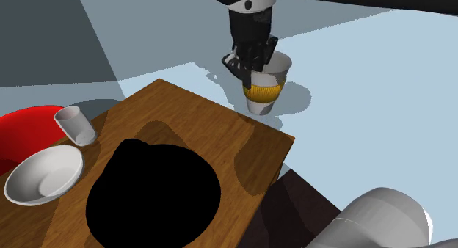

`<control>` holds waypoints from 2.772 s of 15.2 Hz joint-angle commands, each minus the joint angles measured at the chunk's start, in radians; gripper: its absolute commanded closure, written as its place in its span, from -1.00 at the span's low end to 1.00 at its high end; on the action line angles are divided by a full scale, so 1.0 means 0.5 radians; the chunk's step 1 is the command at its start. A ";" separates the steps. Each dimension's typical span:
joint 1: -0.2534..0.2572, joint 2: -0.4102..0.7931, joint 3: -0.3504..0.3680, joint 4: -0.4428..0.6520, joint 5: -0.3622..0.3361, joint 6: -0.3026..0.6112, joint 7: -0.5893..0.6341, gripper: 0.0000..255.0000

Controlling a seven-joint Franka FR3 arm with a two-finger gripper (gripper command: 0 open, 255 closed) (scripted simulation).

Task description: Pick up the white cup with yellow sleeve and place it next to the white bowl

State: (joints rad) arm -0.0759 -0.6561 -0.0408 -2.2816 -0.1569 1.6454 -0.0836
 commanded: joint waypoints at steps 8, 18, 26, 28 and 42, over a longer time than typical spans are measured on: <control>0.138 0.138 0.343 0.047 0.192 0.044 0.413 1.00; 0.257 0.504 0.734 0.305 0.312 0.118 0.901 1.00; 0.332 0.947 1.034 0.676 0.247 0.140 1.323 1.00; 0.359 1.081 1.102 0.794 0.200 0.133 1.435 1.00; 0.925 2.262 1.297 2.066 -0.379 -0.211 2.122 1.00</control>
State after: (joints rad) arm 0.3549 0.4307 0.6094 -1.3090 -0.3246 1.5620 0.9599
